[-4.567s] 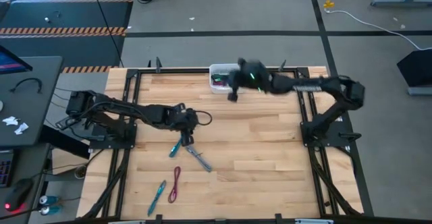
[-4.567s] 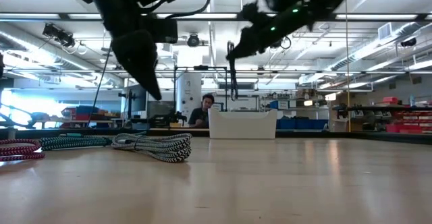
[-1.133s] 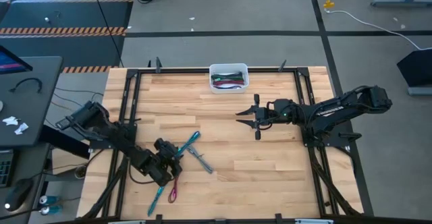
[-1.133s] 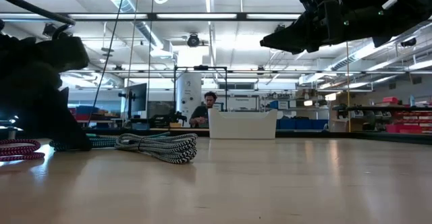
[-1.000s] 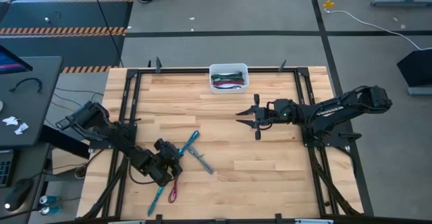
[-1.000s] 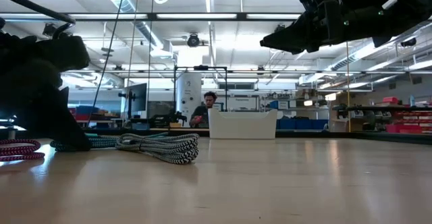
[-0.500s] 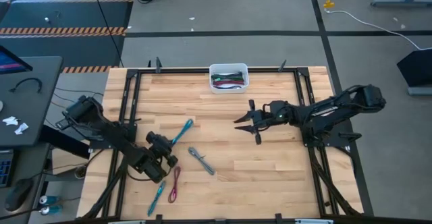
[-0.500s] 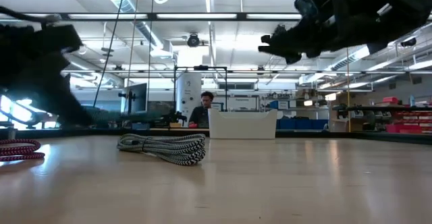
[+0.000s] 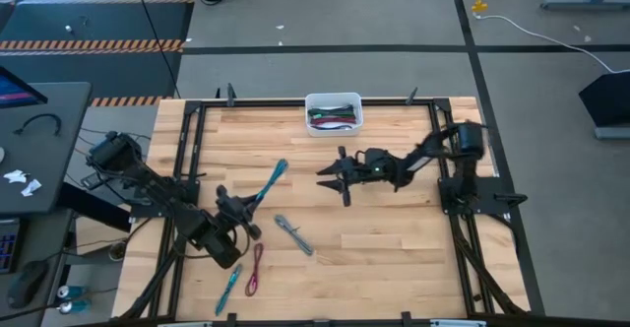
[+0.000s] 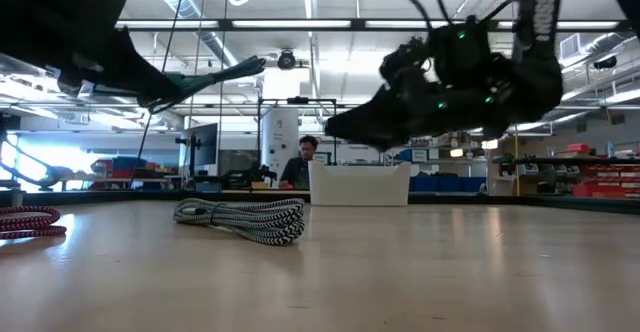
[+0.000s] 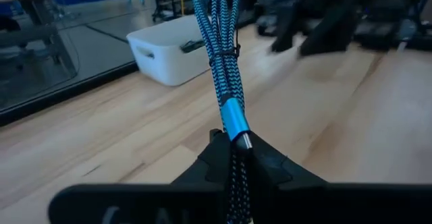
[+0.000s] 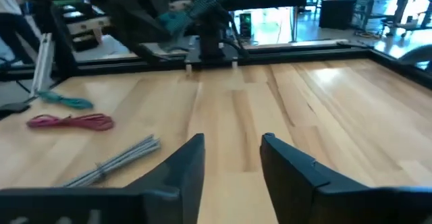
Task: Pick and place USB-C Cables
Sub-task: Put the top blue charger cable into the white bin
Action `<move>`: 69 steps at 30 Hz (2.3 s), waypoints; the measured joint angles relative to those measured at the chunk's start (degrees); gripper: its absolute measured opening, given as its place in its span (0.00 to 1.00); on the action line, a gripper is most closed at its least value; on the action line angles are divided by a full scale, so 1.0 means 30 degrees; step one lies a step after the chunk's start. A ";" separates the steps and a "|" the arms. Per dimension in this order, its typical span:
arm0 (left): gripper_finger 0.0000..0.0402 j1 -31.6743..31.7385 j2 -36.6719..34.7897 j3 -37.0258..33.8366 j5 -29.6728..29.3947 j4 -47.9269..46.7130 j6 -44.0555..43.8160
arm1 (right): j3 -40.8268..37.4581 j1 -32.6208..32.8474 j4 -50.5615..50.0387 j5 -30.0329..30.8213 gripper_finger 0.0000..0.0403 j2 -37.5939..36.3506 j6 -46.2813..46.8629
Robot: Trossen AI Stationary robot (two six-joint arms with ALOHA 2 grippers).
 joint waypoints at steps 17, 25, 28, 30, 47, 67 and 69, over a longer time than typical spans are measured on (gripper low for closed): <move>0.07 0.0445 0.0000 0.0007 -0.0044 0.5095 0.7176 | 0.9663 0.0569 0.6375 -0.5400 0.64 0.7538 0.6026; 0.09 0.0445 -0.0015 0.0022 -0.0190 0.5138 0.7190 | 1.0933 0.0766 0.6195 -0.5618 0.56 0.7478 0.6680; 0.08 0.0445 -0.0015 0.0022 -0.0146 0.5105 0.7197 | 1.0960 0.0721 0.6187 -0.5188 0.46 0.7476 0.6833; 0.08 0.0445 -0.0015 0.0022 -0.0120 0.5118 0.7190 | 1.0964 0.0640 0.6074 -0.4828 0.38 0.7469 0.6815; 0.23 0.0453 -0.0030 0.0029 0.0875 0.4342 0.6605 | 1.0347 -0.1315 0.5955 -0.5143 0.04 0.6328 0.7393; 0.53 0.0525 0.0000 0.0015 0.2375 0.3183 0.5951 | 1.8820 -0.7579 -3.2658 0.6130 0.04 -0.2219 -1.0447; 0.51 0.0525 0.0000 0.0015 0.2365 0.3193 0.5951 | 1.9473 -0.8152 -3.3767 0.6241 0.04 -0.1504 -1.1856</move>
